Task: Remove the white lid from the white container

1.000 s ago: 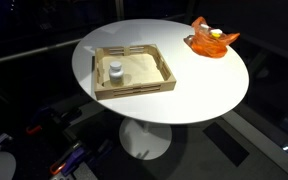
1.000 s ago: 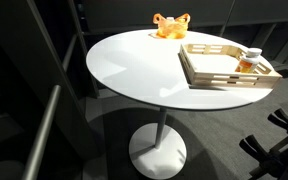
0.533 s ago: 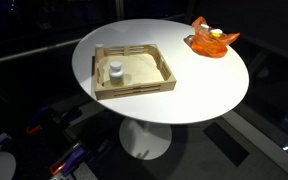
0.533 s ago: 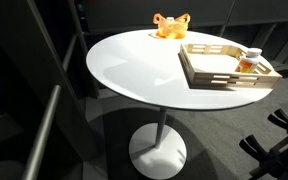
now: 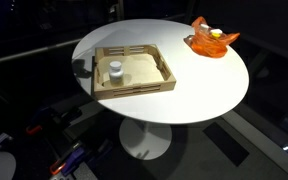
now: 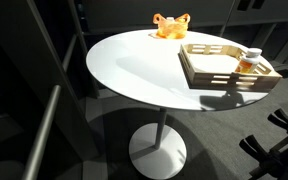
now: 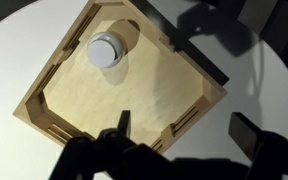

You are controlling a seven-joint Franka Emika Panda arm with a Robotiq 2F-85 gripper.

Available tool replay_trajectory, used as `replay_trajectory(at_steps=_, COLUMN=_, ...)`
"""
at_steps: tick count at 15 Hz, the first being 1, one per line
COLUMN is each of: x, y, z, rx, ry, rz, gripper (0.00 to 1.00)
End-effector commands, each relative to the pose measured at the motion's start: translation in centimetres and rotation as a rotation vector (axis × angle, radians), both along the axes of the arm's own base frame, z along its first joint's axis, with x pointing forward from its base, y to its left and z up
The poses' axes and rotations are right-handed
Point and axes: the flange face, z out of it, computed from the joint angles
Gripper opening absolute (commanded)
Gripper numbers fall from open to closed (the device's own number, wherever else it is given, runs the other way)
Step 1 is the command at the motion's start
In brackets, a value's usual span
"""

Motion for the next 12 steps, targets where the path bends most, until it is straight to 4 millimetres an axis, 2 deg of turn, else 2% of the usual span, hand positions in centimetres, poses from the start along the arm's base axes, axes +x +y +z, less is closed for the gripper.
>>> replay_trajectory(at_steps=1, x=1.0, y=-1.3, z=-1.7, rx=-0.033, ry=0.049, rz=-0.082, gripper=1.00)
replay_trajectory(at_steps=9, x=-1.0, y=-4.0, z=-4.2, rx=-0.137, ry=0.135, rz=-0.253, gripper=1.00)
replay_trajectory(at_steps=12, x=-1.5, y=-4.8, z=-5.9, rx=-0.151, ry=0.141, rz=-0.271, gripper=1.00)
